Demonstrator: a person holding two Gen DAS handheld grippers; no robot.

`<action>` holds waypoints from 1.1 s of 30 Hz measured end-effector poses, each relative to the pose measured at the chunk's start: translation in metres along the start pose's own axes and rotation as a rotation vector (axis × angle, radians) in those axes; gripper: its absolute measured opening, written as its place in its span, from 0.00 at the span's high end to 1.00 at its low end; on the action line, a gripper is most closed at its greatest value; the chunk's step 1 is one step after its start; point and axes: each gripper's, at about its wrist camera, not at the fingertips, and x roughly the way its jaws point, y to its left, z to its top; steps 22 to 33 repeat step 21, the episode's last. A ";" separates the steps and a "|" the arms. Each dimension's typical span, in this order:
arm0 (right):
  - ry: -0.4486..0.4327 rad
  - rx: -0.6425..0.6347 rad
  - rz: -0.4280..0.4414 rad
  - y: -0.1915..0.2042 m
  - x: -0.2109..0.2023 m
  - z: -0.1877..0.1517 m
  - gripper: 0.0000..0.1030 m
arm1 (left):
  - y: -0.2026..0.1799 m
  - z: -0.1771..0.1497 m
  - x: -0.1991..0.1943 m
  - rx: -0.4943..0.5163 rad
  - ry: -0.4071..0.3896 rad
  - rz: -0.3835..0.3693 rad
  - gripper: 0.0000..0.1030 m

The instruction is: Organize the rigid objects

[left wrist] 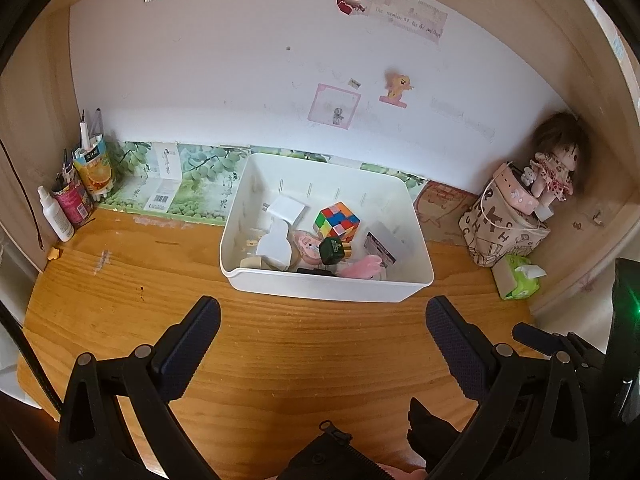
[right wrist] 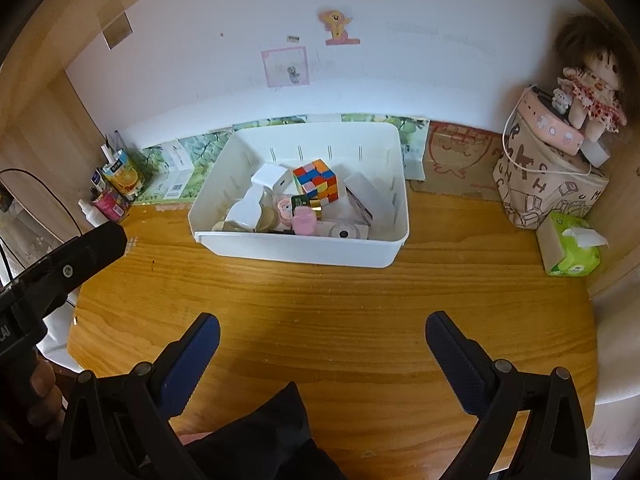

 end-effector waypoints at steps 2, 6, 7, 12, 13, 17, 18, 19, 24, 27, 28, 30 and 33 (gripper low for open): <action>0.007 0.000 0.000 -0.001 0.002 -0.001 0.00 | -0.001 -0.001 0.001 0.001 0.004 0.000 0.01; 0.015 0.000 -0.004 -0.002 0.004 -0.002 0.00 | -0.003 -0.002 0.003 0.003 0.009 -0.001 0.01; 0.016 -0.001 -0.005 -0.003 0.004 -0.002 0.00 | -0.003 -0.003 0.003 0.004 0.009 -0.002 0.01; 0.010 -0.015 -0.014 -0.003 0.014 -0.008 0.00 | -0.004 -0.013 0.014 0.013 0.010 -0.007 0.01; 0.014 -0.011 -0.012 -0.005 0.017 -0.009 0.00 | -0.004 -0.016 0.017 0.018 0.019 -0.005 0.01; 0.027 -0.016 -0.010 -0.003 0.027 -0.015 0.00 | 0.004 -0.022 0.020 -0.011 0.015 0.003 0.01; 0.021 -0.023 -0.011 -0.002 0.027 -0.015 0.00 | 0.005 -0.022 0.019 -0.016 0.006 0.003 0.01; 0.016 -0.027 -0.011 -0.002 0.027 -0.015 0.00 | 0.005 -0.023 0.019 -0.016 -0.002 0.002 0.01; 0.009 -0.030 -0.009 -0.001 0.030 -0.016 0.00 | 0.004 -0.025 0.020 -0.005 -0.014 0.002 0.01; 0.009 -0.030 -0.009 -0.001 0.030 -0.016 0.00 | 0.004 -0.025 0.020 -0.005 -0.014 0.002 0.01; 0.009 -0.030 -0.009 -0.001 0.030 -0.016 0.00 | 0.004 -0.025 0.020 -0.005 -0.014 0.002 0.01; 0.009 -0.030 -0.009 -0.001 0.030 -0.016 0.00 | 0.004 -0.025 0.020 -0.005 -0.014 0.002 0.01; 0.009 -0.030 -0.009 -0.001 0.030 -0.016 0.00 | 0.004 -0.025 0.020 -0.005 -0.014 0.002 0.01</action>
